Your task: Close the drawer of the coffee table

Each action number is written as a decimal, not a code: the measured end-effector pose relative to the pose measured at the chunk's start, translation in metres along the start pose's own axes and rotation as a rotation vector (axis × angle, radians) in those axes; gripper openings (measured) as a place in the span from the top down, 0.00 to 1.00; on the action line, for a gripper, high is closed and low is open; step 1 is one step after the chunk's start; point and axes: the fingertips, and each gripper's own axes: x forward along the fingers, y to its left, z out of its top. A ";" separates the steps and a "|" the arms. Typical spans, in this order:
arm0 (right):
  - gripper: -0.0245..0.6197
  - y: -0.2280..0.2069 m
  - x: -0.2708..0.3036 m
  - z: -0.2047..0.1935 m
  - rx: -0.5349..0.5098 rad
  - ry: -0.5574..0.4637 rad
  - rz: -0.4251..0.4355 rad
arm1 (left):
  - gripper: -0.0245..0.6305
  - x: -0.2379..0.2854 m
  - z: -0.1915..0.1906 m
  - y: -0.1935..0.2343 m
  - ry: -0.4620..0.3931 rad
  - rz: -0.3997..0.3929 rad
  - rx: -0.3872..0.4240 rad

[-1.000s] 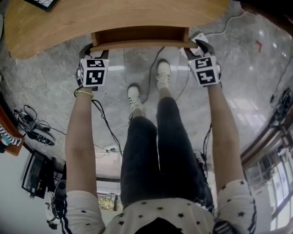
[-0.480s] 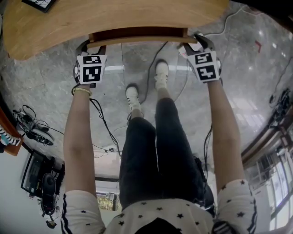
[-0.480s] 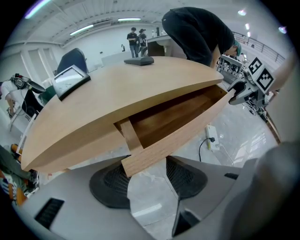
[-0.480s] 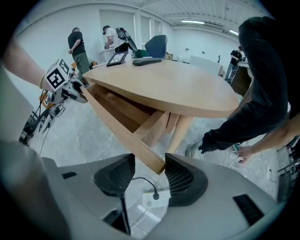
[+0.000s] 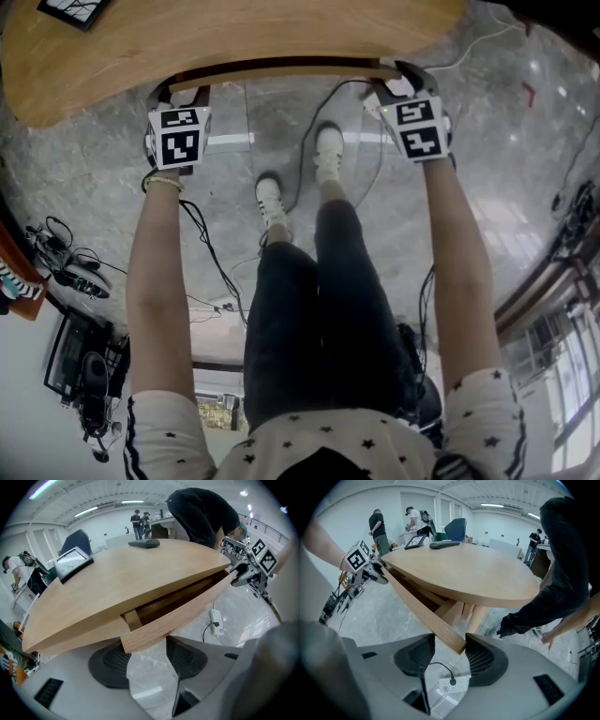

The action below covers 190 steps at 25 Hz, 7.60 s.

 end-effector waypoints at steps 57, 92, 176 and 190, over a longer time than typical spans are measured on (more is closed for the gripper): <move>0.63 -0.040 0.025 0.044 0.123 -0.175 -0.073 | 0.63 0.021 0.043 0.026 -0.219 0.171 -0.390; 0.94 0.064 -0.086 0.045 0.402 -0.348 -0.178 | 0.91 -0.097 0.027 -0.049 -0.382 0.019 -0.419; 0.95 0.313 -0.493 0.102 0.306 -0.640 -0.005 | 0.95 -0.522 -0.017 -0.144 -0.578 -0.329 -0.343; 0.95 0.316 -0.499 0.094 0.324 -0.655 -0.023 | 0.95 -0.527 -0.024 -0.149 -0.585 -0.344 -0.340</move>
